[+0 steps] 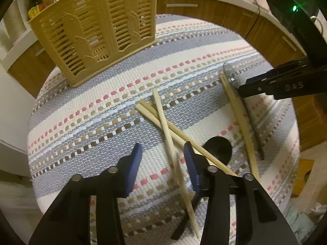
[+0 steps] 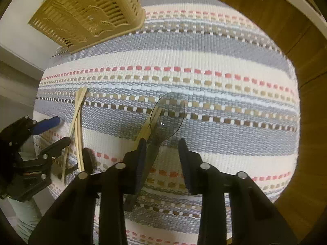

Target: Organize utensils

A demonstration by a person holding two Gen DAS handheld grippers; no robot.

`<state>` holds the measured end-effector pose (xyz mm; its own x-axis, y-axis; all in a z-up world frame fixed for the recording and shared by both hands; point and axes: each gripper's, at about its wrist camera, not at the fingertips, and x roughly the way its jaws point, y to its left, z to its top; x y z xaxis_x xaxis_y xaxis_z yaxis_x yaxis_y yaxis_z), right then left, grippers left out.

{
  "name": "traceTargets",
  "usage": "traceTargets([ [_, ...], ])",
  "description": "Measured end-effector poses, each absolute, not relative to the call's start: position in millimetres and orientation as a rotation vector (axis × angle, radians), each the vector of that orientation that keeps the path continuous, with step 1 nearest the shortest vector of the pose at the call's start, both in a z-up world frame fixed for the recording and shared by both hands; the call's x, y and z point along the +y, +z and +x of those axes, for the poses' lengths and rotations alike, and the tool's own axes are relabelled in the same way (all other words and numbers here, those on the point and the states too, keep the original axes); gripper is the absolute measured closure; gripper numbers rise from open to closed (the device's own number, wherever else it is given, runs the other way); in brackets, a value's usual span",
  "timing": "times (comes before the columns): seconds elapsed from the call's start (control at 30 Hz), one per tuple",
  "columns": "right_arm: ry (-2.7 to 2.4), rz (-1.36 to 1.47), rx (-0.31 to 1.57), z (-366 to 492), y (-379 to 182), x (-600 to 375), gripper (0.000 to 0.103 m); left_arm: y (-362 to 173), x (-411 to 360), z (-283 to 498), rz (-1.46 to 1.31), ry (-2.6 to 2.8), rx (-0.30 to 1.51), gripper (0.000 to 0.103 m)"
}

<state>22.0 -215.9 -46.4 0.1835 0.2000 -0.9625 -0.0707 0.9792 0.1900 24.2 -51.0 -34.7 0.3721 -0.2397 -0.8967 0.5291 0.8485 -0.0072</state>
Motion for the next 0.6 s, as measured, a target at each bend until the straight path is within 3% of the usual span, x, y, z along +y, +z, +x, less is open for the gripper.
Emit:
traceTargets([
  [0.23,0.162,-0.007,1.362,19.7,-52.2,-194.5,0.083,-41.2,-66.0,30.6,0.353,-0.471,1.094,0.073],
  [0.4,0.161,-0.076,1.342,10.5,-53.0,-183.4,0.091,-45.6,-72.4,36.2,0.336,-0.439,1.083,0.099],
  [0.6,0.151,-0.098,1.320,5.0,-52.9,-188.8,0.093,-42.8,-30.3,50.4,0.033,-0.471,1.113,0.099],
])
